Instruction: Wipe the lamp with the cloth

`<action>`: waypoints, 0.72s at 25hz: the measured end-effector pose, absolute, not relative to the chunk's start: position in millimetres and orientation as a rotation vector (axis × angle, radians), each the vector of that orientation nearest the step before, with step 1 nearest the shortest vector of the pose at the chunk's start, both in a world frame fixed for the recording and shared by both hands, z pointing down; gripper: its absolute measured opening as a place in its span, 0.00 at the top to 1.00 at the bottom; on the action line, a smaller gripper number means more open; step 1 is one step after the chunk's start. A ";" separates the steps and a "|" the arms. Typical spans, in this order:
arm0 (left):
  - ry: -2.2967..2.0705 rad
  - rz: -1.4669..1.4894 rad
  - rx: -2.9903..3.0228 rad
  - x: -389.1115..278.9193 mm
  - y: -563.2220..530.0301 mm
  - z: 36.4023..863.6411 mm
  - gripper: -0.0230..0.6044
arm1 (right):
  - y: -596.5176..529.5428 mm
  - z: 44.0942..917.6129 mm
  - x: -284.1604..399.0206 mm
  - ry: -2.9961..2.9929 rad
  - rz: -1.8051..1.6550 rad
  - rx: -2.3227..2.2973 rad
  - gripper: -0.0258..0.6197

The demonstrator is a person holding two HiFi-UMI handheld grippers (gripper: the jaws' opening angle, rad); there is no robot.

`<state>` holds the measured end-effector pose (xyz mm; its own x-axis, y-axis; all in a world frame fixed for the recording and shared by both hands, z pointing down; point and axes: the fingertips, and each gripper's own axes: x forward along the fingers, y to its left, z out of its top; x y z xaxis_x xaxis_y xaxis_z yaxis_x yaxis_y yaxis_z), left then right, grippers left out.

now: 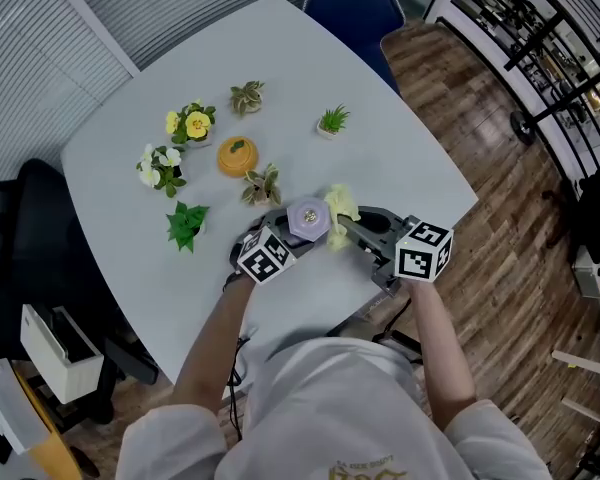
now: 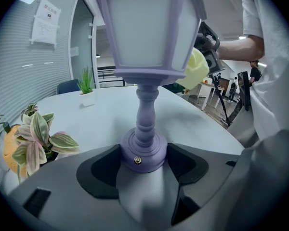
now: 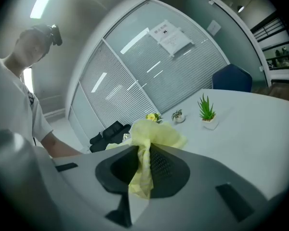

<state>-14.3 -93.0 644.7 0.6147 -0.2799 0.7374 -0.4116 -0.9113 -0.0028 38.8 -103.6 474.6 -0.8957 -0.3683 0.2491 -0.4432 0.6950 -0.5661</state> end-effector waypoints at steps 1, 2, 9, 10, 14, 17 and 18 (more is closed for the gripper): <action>-0.577 1.176 2.670 -14.4 -93.0 644.9 0.47 | -105.7 468.6 38.1 -2.798 0.949 0.682 0.87; -0.577 1.176 2.670 -14.6 -92.9 645.0 0.47 | -107.6 463.6 36.7 -2.806 0.918 0.692 0.87; -0.578 1.177 2.668 -13.9 -92.5 644.8 0.47 | -109.7 438.7 22.5 -2.816 0.700 0.695 0.87; -0.578 1.177 2.669 -13.8 -92.4 644.4 0.47 | -108.5 436.3 20.3 -2.814 0.670 0.688 0.87; -0.578 1.175 2.668 -13.9 -92.6 644.4 0.47 | -105.6 434.0 13.0 -2.788 0.544 0.667 0.87; -0.576 1.175 2.669 -13.8 -92.6 644.8 0.47 | -104.2 430.2 9.3 -2.777 0.460 0.667 0.87; -0.576 1.175 2.669 -14.0 -92.8 644.9 0.47 | -103.0 428.1 7.2 -2.777 0.432 0.661 0.87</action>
<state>-14.0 -92.8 644.9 0.6150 -0.2794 0.7373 -0.4120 -0.9112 -0.0017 7.2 -103.0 428.1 -0.8647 -0.3957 0.3093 -0.4709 0.8529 -0.2253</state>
